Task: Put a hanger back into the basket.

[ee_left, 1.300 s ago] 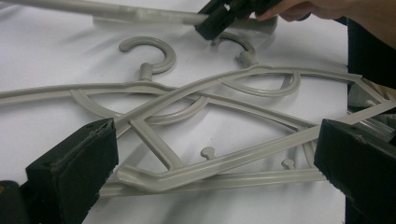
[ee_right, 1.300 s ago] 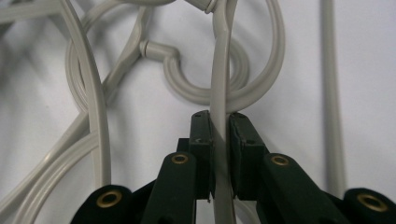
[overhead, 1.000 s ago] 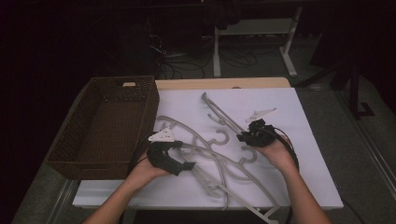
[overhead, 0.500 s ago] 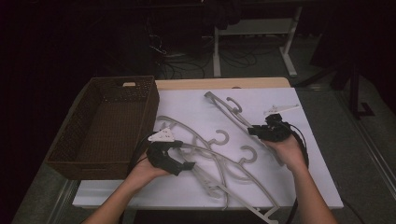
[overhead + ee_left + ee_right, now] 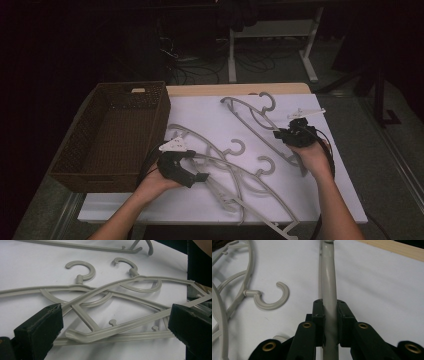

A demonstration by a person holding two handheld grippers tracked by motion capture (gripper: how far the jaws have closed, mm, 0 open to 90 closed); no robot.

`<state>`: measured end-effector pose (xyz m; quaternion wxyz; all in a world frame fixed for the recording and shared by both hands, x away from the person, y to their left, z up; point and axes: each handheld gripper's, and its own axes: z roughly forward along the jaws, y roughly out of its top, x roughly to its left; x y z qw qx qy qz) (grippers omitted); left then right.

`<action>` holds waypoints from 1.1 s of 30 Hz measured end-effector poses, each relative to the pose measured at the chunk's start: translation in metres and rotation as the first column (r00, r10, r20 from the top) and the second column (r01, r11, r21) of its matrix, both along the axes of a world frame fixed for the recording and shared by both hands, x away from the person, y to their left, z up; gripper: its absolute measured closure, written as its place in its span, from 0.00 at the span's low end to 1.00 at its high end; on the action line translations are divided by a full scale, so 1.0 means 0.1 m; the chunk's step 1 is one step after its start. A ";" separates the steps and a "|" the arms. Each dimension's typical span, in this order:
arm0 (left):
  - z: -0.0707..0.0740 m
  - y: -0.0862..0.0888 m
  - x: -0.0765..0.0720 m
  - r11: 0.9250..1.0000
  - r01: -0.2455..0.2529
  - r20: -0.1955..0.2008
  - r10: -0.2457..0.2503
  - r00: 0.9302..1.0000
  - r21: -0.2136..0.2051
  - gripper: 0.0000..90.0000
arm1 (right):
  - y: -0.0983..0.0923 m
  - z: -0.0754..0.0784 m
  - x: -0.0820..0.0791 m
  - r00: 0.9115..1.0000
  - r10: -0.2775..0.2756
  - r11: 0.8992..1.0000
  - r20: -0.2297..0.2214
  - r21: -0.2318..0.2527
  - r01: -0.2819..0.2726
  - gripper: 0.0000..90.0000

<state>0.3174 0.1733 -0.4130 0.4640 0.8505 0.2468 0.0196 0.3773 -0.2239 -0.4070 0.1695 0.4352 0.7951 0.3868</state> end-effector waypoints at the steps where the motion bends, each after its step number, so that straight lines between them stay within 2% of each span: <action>1: 0.01 0.00 0.00 1.000 -0.003 0.000 0.003 1.000 -0.004 0.00 | -0.01 0.00 0.00 1.000 0.011 1.000 -0.002 0.008 -0.011 0.87; 6: 0.07 -0.03 0.05 1.000 0.002 0.011 -0.002 1.000 0.006 0.00 | -0.05 0.04 0.01 0.999 0.038 0.999 -0.009 0.018 -0.038 0.88; 11: 0.18 -0.08 0.10 1.000 0.020 0.025 -0.020 0.999 0.022 0.00 | -0.19 0.11 -0.04 0.996 0.091 0.995 -0.009 0.035 -0.090 0.88; 17: 0.42 -0.18 0.23 0.999 0.025 0.076 -0.028 0.997 0.040 0.00 | -0.26 0.15 -0.10 0.992 0.128 0.991 -0.002 0.042 -0.128 0.88; 23: 0.61 -0.32 0.43 0.997 0.023 0.124 -0.031 0.992 0.068 0.00 | -0.31 0.26 -0.17 0.984 0.180 0.982 0.011 0.052 -0.180 0.88; 26: 0.65 -0.39 0.52 0.997 0.025 0.133 -0.035 0.990 0.073 0.00 | -0.31 0.34 -0.22 0.974 0.225 0.972 0.022 0.067 -0.226 0.88; 28: 0.67 -0.42 0.55 0.997 0.028 0.138 -0.037 0.990 0.073 0.00 | -0.31 0.34 -0.22 0.974 0.225 0.972 0.022 0.067 -0.226 0.88; 29: 0.68 -0.48 0.60 0.996 0.033 0.155 -0.046 0.987 0.089 0.00 | -0.30 0.39 -0.25 0.964 0.266 0.961 0.026 0.066 -0.267 0.88; 31: 0.68 -0.50 0.64 0.994 0.041 0.158 -0.056 0.986 0.098 0.00 | -0.29 0.40 -0.26 0.959 0.283 0.956 0.024 0.069 -0.284 0.88; 33: 0.68 -0.51 0.66 0.993 0.060 0.168 -0.077 0.983 0.104 0.08 | -0.29 0.43 -0.28 0.950 0.312 0.947 0.022 0.072 -0.312 0.88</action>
